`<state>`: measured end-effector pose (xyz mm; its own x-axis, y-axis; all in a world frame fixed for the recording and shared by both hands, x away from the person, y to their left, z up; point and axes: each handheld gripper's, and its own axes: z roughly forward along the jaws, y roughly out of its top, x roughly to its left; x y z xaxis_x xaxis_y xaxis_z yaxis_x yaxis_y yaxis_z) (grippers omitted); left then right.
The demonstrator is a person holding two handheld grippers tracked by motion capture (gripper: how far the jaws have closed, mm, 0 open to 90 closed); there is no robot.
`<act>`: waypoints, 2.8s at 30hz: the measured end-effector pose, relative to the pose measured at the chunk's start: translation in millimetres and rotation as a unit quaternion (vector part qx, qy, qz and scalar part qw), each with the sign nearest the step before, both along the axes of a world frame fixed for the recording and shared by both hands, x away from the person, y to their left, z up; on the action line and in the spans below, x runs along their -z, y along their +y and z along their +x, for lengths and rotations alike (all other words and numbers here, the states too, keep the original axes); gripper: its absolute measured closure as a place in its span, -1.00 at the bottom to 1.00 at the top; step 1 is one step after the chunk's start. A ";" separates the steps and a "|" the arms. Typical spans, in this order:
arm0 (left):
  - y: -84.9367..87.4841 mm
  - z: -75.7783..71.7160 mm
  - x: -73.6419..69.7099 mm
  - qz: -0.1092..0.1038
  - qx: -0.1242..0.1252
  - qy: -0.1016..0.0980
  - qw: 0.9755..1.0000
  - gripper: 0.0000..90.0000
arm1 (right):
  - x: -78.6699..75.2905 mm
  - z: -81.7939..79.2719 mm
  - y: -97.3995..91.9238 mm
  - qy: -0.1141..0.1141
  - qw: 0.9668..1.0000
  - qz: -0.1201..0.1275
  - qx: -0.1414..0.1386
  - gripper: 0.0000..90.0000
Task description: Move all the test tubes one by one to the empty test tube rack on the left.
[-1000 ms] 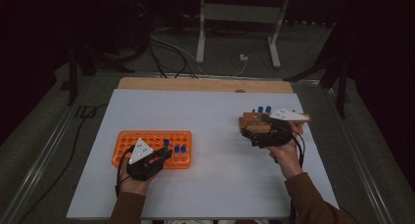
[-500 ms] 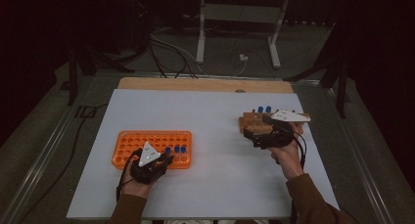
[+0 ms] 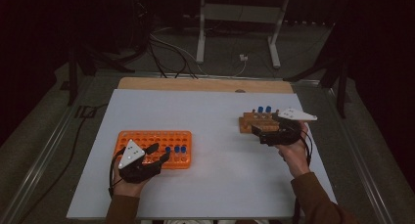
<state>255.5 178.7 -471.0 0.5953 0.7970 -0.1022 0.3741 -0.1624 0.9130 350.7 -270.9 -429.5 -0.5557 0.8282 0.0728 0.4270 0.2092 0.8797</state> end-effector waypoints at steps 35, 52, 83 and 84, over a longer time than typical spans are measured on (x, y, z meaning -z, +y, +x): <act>23.1 9.0 5.1 -0.019 -0.119 0.007 0.993 -0.98 | 30.1 52.4 -27.7 0.027 0.997 0.002 0.072 0.55; 19.7 10.6 8.4 -0.015 -0.116 0.012 0.993 -0.98 | 33.1 51.6 -19.7 0.018 0.997 -0.015 0.074 0.71; 18.1 12.4 10.8 -0.012 -0.114 0.017 0.993 -0.98 | 11.1 44.7 -29.1 -0.005 0.997 0.003 0.081 0.71; 18.1 12.4 10.8 -0.011 -0.114 0.018 0.993 -0.99 | 9.8 44.5 -29.2 -0.006 0.997 0.004 0.081 0.71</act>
<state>268.0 196.8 -481.8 0.3951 0.9081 -0.1391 0.4308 -0.0495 0.9011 395.1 -300.1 -439.3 -0.4148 0.9069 0.0745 0.4448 0.1306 0.8860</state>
